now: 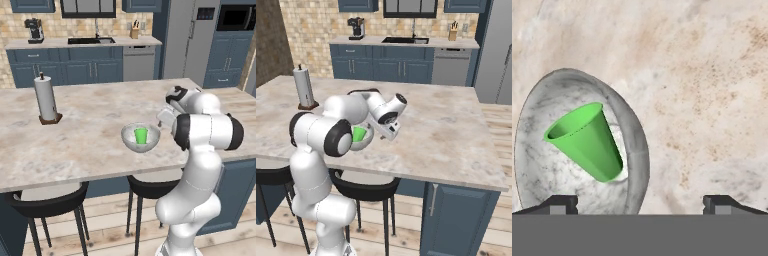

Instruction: Place the cup inside the bowl on the dining table and move the bowl to any counter.

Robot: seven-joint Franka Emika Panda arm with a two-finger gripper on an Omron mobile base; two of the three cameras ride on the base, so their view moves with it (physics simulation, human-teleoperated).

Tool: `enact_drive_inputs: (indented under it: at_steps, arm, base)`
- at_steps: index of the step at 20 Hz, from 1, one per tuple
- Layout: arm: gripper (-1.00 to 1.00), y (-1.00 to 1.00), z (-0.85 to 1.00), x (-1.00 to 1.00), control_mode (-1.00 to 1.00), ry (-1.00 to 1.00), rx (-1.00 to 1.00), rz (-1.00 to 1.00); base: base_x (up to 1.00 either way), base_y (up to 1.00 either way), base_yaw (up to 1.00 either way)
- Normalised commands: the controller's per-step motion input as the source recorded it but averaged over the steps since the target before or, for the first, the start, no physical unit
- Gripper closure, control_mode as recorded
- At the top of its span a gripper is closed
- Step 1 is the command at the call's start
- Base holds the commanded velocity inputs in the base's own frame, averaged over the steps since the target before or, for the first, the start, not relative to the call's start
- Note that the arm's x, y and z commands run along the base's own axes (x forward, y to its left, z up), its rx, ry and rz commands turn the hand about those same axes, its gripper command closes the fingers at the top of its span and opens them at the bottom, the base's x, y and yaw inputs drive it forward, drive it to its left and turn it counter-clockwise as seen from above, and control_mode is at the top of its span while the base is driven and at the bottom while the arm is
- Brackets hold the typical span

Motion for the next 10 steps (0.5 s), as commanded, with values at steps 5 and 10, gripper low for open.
enact_drive_inputs:
  at_steps: [5,10]
  arm:
    - [-1.0,0.04,-0.21,0.0,-1.0,0.01,0.03,0.0]
    - [-1.0,0.18,-0.14,0.0,-1.0,0.0,0.03,0.0]
  base:
    - [0.0,0.0,0.0]
    - [0.0,0.0,0.0]
